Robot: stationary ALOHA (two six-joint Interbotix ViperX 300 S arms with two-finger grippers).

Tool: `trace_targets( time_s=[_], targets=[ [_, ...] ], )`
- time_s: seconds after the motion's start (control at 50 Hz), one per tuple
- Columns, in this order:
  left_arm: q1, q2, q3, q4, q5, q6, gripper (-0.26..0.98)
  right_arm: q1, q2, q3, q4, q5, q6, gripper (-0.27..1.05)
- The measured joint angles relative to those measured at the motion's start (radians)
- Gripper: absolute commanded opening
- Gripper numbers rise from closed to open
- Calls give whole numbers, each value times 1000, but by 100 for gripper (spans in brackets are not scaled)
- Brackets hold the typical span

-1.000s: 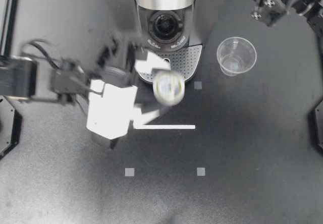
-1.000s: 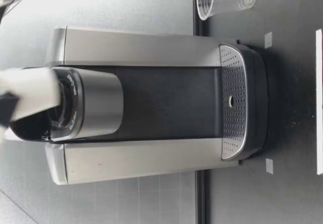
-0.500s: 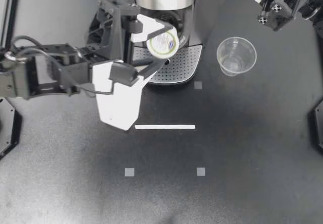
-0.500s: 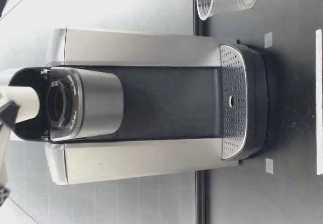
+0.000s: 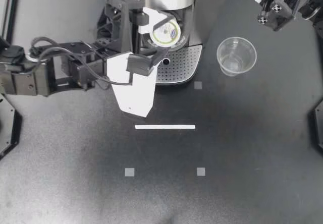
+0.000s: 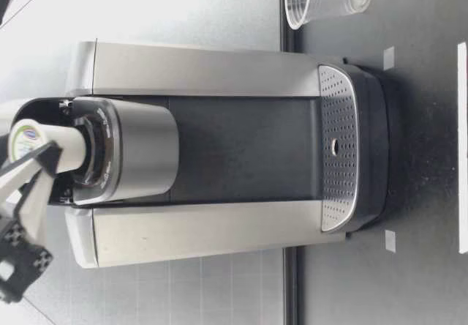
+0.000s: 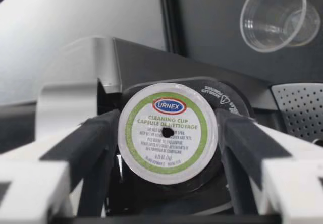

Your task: Place the coffee capsule inside the capsule container, then place the cup onto the center of the cup tray, then push the 'Hot Water' and 'Travel Mug' buttons.

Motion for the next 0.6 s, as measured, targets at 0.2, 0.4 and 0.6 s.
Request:
trace_targets(
  time_s=[0.2,0.4,0.6],
  targets=[
    [11,12,2,0,0,0,46,-2,2,0,0,-2,-2,6],
    [20,14,3,2,0,-12,50,-2,0,0,0,-3,0,6],
    [20,17,5,12,0,-14,68,0,2,0,0,-3,-2,6]
  ],
)
